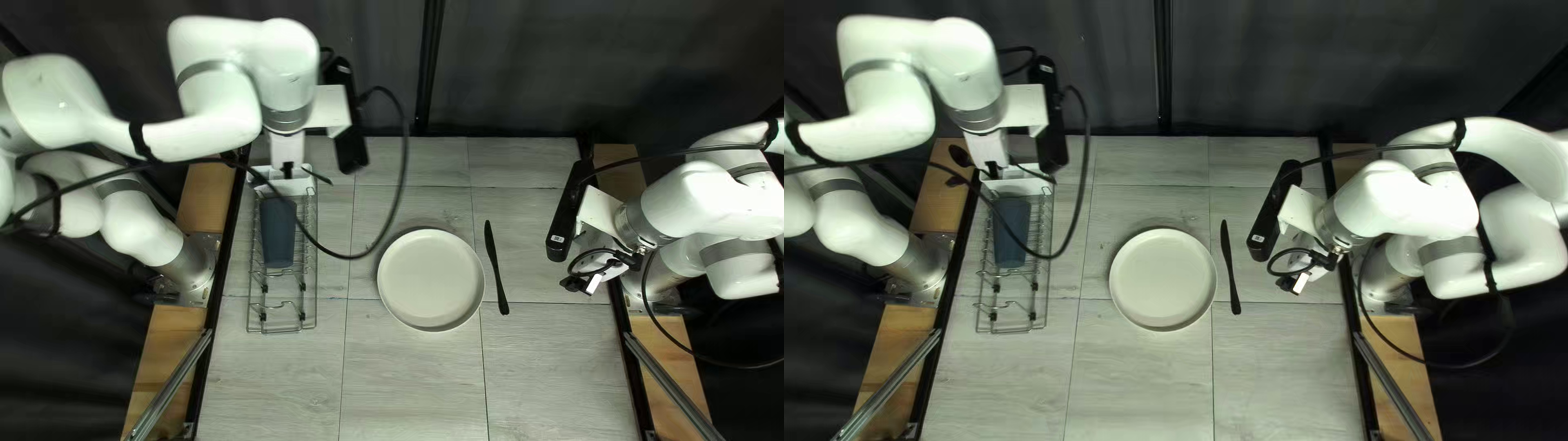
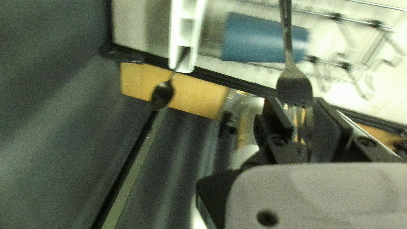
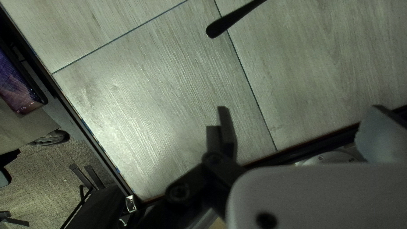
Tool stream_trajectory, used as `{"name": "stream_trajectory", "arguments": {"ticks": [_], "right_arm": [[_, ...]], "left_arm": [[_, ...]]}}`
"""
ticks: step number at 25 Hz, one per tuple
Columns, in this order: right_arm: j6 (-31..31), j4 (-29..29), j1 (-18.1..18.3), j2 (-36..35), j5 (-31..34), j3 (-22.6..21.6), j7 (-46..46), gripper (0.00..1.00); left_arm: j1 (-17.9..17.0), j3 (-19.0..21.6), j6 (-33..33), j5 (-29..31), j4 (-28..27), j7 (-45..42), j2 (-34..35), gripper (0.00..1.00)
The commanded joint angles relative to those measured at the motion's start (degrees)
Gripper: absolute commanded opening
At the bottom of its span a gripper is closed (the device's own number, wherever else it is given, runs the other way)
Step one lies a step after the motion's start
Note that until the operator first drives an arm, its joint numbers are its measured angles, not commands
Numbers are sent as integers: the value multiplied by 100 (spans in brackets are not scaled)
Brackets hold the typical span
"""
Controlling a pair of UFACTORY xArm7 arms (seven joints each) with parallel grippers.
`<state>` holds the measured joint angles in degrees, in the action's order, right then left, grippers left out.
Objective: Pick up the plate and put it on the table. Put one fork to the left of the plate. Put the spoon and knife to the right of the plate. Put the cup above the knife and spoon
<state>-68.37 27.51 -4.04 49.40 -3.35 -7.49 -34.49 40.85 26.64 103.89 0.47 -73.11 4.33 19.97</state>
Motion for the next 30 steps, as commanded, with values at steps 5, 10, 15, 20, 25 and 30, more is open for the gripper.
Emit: {"name": "stream_trajectory", "arguments": {"ticks": [5,10,15,20,25,30], "right_arm": [[0,0,0,0,0,0,0,100],[0,0,0,0,0,0,0,100],[0,0,0,0,0,0,0,100],[0,0,0,0,0,0,0,100],[0,0,0,0,0,0,0,100],[0,0,0,0,0,0,0,100]], "left_arm": [[101,23,-96,-408,-188,-490,-589,0],[97,5,-264,-1336,335,-1125,-612,0],[26,121,-399,-1779,433,-1418,-845,0],[26,121,-399,-1779,433,-1418,-845,0],[151,-104,-784,-2564,935,-716,-1226,0],[152,-85,-785,-2637,925,-645,-1479,0]]}}
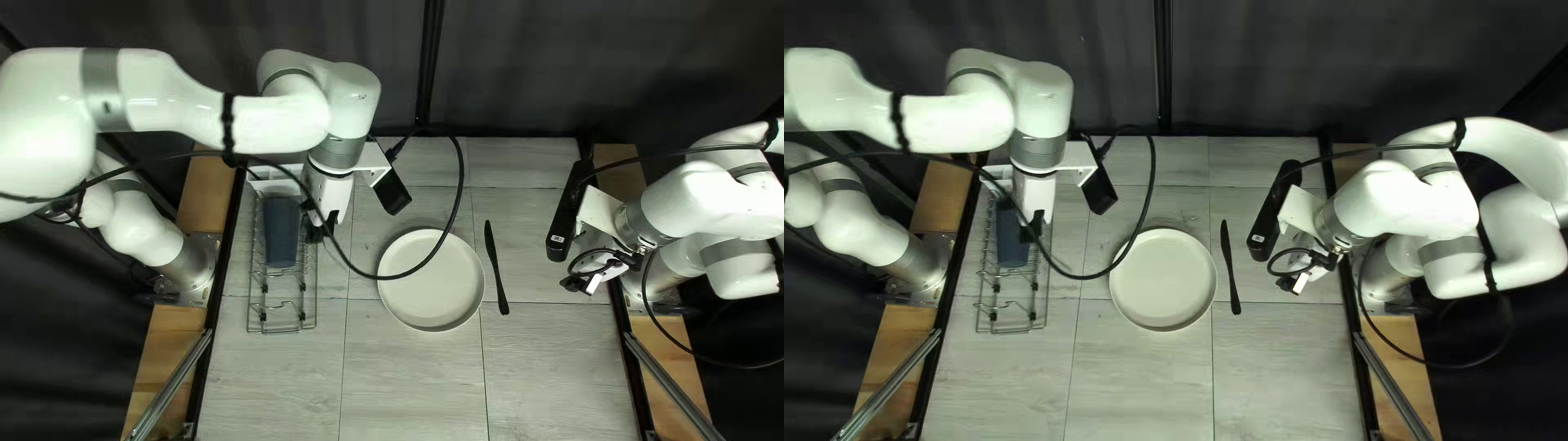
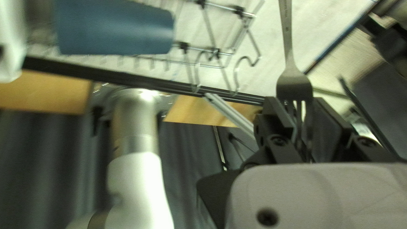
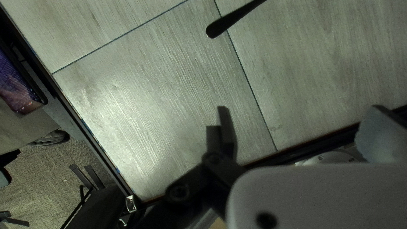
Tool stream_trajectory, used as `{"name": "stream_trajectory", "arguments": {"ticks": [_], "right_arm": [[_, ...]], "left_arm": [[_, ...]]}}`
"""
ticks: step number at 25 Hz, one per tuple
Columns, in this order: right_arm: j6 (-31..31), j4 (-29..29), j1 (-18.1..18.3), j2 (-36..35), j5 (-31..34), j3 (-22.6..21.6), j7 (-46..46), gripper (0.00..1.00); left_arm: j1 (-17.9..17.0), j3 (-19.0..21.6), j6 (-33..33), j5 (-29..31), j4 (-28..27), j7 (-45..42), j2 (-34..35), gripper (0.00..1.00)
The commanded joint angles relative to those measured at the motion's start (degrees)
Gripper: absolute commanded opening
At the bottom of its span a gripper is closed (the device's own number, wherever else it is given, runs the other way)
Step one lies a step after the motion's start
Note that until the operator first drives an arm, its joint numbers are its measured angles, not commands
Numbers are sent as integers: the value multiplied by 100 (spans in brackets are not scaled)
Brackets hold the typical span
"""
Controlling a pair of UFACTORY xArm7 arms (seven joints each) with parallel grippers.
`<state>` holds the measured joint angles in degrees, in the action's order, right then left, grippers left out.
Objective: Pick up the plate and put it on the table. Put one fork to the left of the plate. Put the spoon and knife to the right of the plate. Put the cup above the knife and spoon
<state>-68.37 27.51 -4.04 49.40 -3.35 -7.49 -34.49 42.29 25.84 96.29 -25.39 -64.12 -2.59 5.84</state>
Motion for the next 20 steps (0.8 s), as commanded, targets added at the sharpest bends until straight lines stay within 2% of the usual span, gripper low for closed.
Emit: {"name": "stream_trajectory", "arguments": {"ticks": [1,4,9,13,20], "right_arm": [[0,0,0,0,0,0,0,100],[0,0,0,0,0,0,0,100],[0,0,0,0,0,0,0,100],[0,0,0,0,0,0,0,100],[0,0,0,0,0,0,0,100]], "left_arm": [[8,-5,-25,-51,26,47,-66,0],[8,-5,-25,-51,26,47,-66,0],[199,-205,-837,-690,780,149,29,0],[192,-218,-1269,-1284,1281,223,148,0],[10,9,-1690,-1489,1108,53,-462,0]]}}
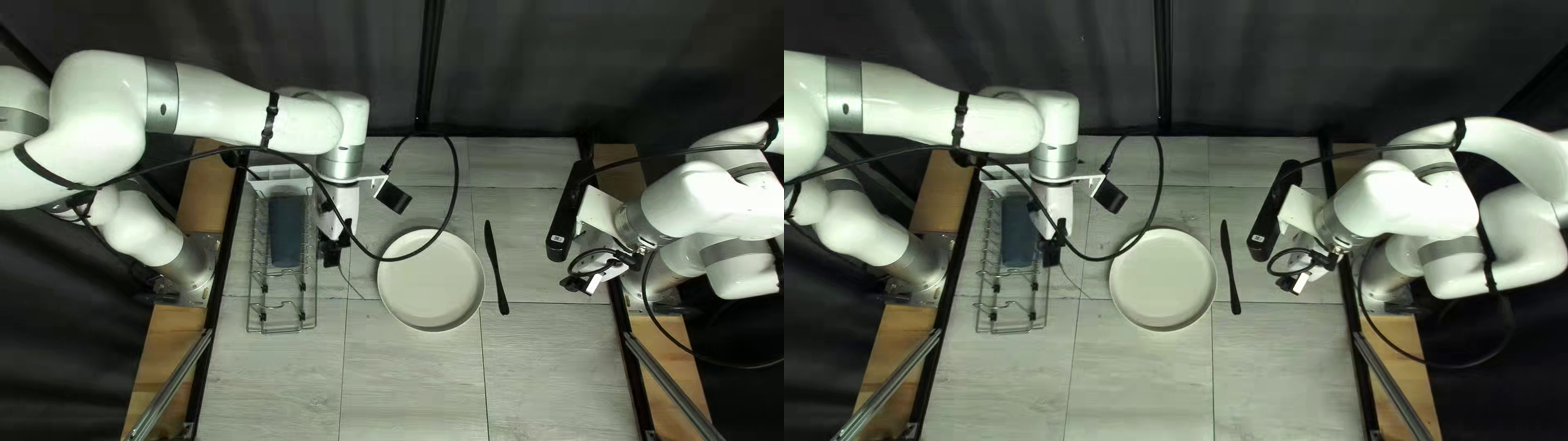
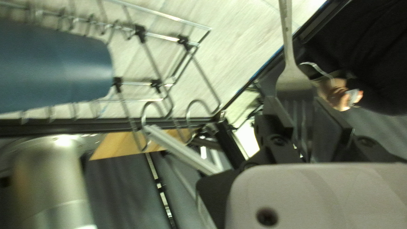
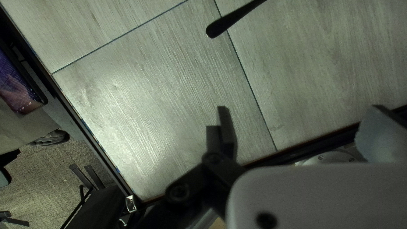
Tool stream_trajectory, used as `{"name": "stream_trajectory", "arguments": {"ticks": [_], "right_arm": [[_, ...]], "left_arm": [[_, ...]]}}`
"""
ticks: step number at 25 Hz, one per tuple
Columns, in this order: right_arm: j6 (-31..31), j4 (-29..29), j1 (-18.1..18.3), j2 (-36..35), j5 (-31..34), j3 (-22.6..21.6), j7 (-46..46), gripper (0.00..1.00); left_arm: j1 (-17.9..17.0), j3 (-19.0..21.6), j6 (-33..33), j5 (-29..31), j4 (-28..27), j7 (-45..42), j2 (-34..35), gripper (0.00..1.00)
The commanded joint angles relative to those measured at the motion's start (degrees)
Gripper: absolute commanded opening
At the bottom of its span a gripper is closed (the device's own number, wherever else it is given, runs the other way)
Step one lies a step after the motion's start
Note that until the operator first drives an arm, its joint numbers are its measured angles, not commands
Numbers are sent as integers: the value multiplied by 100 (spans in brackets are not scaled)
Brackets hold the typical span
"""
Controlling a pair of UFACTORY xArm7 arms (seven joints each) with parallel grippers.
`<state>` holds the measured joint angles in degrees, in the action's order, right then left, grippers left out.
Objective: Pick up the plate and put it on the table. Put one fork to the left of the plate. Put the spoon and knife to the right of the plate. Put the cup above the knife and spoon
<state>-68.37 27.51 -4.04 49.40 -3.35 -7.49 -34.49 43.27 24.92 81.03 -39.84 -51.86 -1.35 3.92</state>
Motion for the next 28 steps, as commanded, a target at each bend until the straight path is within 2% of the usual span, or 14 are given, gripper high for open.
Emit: {"name": "stream_trajectory", "arguments": {"ticks": [1,6,12,15,21,28], "right_arm": [[0,0,0,0,0,0,0,100],[0,0,0,0,0,0,0,100],[0,0,0,0,0,0,0,100],[0,0,0,0,0,0,0,100],[0,0,0,0,0,0,0,100],[0,0,0,0,0,0,0,100]], "left_arm": [[-106,120,-189,-15,-196,-94,-391,0],[-178,173,-337,101,-671,-175,-872,0],[-86,74,-653,83,-759,-10,-980,0],[-92,49,-754,167,-970,-47,-1221,0],[-217,36,-863,391,-1664,-187,-2079,0],[-353,13,-947,595,-2093,-225,-2655,4]]}}
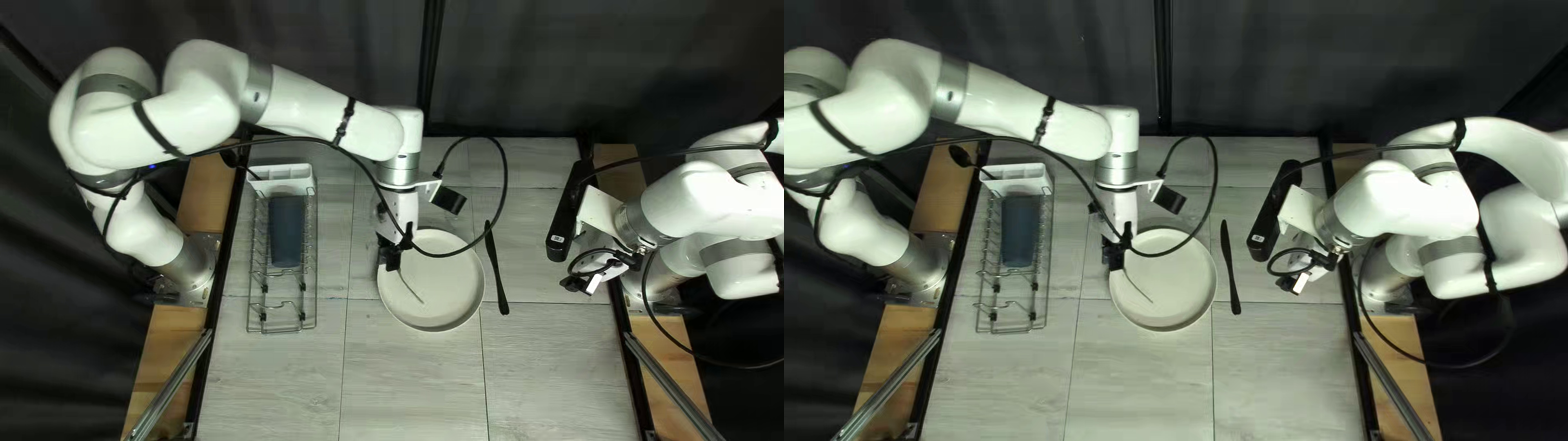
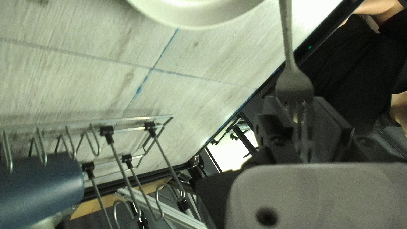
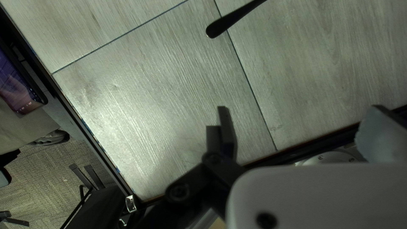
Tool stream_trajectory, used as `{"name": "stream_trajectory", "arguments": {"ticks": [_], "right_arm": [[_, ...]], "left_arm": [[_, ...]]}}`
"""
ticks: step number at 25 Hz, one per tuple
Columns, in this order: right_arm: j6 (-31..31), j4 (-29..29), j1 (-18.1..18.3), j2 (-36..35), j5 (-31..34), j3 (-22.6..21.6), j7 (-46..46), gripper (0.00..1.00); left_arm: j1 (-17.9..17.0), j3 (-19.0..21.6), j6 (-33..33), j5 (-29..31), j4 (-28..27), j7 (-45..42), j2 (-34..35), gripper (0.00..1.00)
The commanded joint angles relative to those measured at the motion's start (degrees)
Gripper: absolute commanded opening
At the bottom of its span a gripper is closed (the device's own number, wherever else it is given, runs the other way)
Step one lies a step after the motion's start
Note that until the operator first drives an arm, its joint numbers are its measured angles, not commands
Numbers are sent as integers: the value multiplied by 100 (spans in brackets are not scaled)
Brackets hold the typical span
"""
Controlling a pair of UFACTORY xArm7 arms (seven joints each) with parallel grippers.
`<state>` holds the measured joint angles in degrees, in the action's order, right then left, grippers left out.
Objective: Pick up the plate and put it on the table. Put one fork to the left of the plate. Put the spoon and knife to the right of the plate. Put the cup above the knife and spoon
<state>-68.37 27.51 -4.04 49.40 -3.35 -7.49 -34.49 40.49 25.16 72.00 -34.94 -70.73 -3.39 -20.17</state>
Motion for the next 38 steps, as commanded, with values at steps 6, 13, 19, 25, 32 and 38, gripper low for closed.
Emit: {"name": "stream_trajectory", "arguments": {"ticks": [6,13,19,25,32,38], "right_arm": [[0,0,0,0,0,0,0,100],[0,0,0,0,0,0,0,100],[0,0,0,0,0,0,0,100],[0,0,0,0,0,0,0,100],[0,0,0,0,0,0,0,100],[0,0,0,0,0,0,0,100]], "left_arm": [[-39,-36,-1,164,-332,108,-373,100],[395,-224,-44,-17,287,365,540,100],[588,-335,-149,-326,1306,323,2082,100],[794,-523,712,-63,2139,-480,3978,100],[809,-554,648,-138,2285,-483,4066,100],[1238,-1171,979,553,2691,-82,4983,100]]}}
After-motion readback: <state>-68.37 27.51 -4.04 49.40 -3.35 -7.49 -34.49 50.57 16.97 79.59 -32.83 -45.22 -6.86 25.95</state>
